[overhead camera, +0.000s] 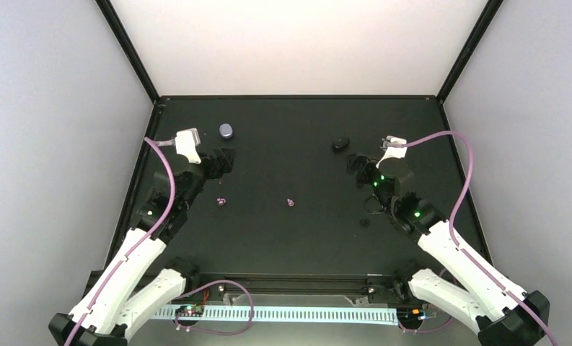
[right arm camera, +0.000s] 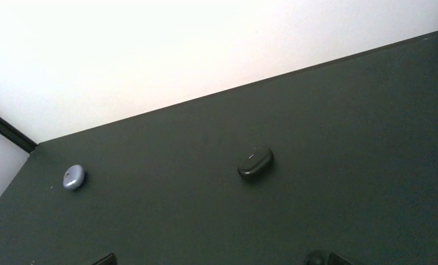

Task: Insert the wireless bluetooth earbuds into the charging case
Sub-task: Pick up the charging case at the center of the board.

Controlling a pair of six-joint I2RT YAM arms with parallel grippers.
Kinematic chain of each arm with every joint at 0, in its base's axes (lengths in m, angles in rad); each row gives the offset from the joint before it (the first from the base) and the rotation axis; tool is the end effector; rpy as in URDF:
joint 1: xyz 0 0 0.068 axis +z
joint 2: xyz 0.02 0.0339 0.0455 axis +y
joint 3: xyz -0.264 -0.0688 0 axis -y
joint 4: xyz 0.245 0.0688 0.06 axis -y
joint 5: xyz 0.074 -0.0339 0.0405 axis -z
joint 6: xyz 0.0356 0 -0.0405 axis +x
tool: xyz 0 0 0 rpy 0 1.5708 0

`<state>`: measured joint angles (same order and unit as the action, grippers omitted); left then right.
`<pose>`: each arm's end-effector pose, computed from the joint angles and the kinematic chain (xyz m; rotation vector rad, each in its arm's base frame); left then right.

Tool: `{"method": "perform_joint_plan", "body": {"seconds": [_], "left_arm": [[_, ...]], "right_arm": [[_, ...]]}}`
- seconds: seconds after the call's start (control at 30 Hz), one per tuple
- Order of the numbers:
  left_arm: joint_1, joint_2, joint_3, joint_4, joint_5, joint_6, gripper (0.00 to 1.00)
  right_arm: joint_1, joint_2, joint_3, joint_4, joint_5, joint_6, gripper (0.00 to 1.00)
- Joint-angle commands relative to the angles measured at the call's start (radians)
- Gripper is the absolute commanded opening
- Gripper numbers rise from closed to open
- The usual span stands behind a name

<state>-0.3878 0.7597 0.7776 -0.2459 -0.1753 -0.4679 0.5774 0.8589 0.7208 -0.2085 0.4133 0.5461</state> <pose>0.1678 -0.0618 0.3350 -0.1992 1.8073 -0.4529 0.1743 0.0965 0.3029 0.2477 1.8879 0.3702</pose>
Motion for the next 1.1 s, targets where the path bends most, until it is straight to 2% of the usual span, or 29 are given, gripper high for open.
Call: {"method": "perform_joint_plan", "body": {"seconds": [0.0,0.2,0.4,0.57,0.73,0.83,1.07], "left_arm": [[-0.003,-0.039,0.028,0.006,0.006,0.038,0.99],[-0.003,-0.057,0.018,-0.003,0.019,0.067,0.99],[-0.003,-0.084,0.013,0.032,0.170,0.123,0.99],[-0.003,-0.104,-0.008,0.070,0.193,0.120,0.99],[-0.003,-0.111,-0.009,0.085,0.232,0.116,0.99],[-0.012,-0.126,-0.014,0.089,0.237,0.117,0.99],[-0.037,-0.141,-0.010,0.089,0.231,0.132,0.99]], "right_arm": [[0.003,-0.019,-0.012,0.032,-0.051,-0.071,1.00],[0.002,-0.008,0.018,0.057,-0.138,-0.095,1.00],[-0.006,0.235,0.170,0.027,-0.083,0.009,0.99],[-0.071,0.426,0.236,0.122,-0.150,0.100,0.99],[-0.163,0.679,0.349,0.144,-0.179,0.153,0.96],[-0.238,0.826,0.415,0.131,-0.253,0.207,0.93],[-0.291,1.072,0.612,0.027,-0.223,0.166,0.90]]}}
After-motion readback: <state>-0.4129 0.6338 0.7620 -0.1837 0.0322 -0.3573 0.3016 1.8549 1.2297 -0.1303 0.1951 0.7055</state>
